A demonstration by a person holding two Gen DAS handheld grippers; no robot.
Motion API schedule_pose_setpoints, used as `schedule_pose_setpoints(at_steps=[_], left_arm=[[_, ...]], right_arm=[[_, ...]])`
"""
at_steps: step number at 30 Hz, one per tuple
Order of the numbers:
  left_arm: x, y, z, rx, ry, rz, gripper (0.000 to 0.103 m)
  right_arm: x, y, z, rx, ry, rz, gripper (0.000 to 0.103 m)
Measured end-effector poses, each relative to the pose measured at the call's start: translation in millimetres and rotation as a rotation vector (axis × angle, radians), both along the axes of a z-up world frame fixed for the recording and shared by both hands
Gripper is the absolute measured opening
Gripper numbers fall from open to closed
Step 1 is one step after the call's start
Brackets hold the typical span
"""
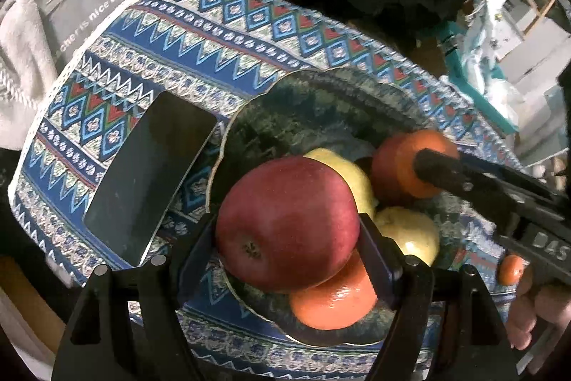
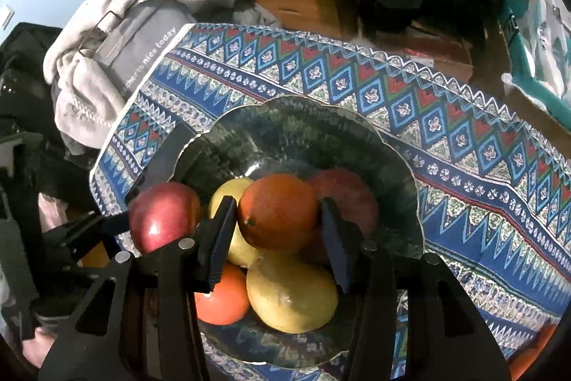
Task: Organize fruits
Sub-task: 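Open both tools to release the apple and orange into the bowl, then move both open tools back over the last two oranges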
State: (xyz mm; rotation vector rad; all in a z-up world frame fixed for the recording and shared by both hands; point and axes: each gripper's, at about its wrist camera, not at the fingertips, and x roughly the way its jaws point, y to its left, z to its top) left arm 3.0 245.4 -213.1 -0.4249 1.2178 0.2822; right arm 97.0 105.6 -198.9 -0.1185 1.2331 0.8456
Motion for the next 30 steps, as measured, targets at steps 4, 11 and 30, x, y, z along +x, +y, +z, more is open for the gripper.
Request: schedule_pose_setpoints(at_steps=[4,11,30], left_arm=[[-1,2,3,0.006,-0.007,0.009,0.077],[-1,-8,19,0.030,-0.039,-0.030,0.077],[4,-41,58,0.068,-0.117,-0.087,0.081]], right_arm=[[-2,2,3,0.018,0.005,0.004,0.050],[-7,0,15,0.022,-0.026,0.006,0.053],[-15,-69,57,-0.078,-0.216,-0.095,0.060]])
